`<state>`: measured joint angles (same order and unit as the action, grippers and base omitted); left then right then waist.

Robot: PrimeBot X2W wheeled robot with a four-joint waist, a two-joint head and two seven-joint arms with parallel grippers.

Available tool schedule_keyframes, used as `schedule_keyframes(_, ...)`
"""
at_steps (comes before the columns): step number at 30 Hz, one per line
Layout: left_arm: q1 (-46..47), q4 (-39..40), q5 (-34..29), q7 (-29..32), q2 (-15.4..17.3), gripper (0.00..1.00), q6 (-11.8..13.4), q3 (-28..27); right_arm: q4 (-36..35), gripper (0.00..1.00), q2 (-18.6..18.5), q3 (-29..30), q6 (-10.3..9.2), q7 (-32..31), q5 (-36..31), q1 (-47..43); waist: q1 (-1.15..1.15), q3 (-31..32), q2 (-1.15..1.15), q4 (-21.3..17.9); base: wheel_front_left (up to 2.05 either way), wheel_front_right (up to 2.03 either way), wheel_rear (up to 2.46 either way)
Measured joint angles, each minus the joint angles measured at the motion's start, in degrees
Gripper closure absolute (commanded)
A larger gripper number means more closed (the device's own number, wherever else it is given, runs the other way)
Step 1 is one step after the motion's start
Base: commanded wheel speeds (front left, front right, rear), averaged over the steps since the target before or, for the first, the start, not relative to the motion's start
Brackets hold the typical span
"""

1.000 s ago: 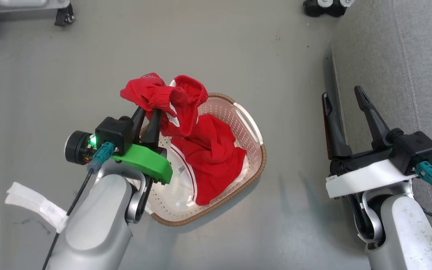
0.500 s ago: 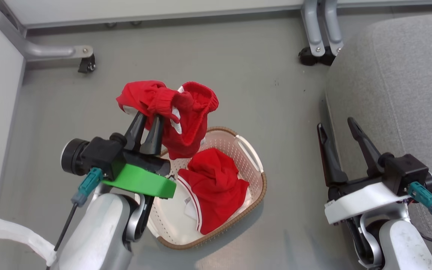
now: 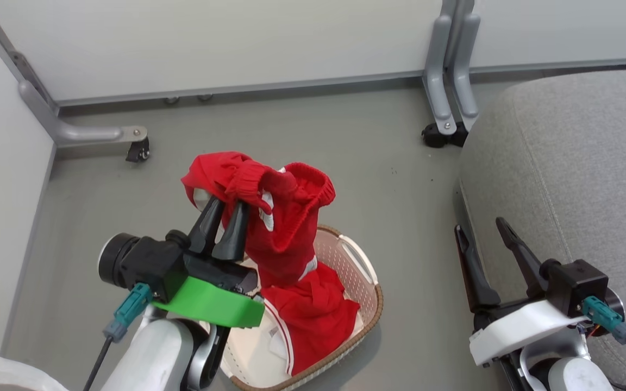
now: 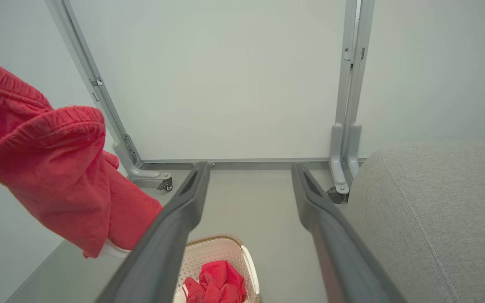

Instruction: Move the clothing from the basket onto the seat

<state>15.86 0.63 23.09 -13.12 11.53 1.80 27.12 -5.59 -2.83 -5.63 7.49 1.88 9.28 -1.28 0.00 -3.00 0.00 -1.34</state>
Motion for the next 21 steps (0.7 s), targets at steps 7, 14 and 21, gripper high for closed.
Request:
schedule_keyframes(7,-2.32,2.68,0.49,0.97,0.66,1.00,0.94,0.41,-0.75,0.00,0.00,-0.41,0.00,-1.12,0.34,-2.22,0.00,2.96,0.00,0.06,0.00,0.00,0.00)
schedule_keyframes(14,-3.66,4.22,0.68,1.94,1.08,1.00,1.29,0.81,-1.32,0.00,-0.01,-0.45,0.00,-1.80,0.87,-3.40,0.00,4.29,0.00,0.16,0.00,0.00,0.00)
schedule_keyframes(21,-4.04,4.91,1.08,2.46,1.59,1.00,1.57,0.89,-1.46,0.00,0.00,-0.63,0.00,-2.00,1.15,-3.75,0.00,4.40,0.00,0.20,0.00,0.00,0.00)
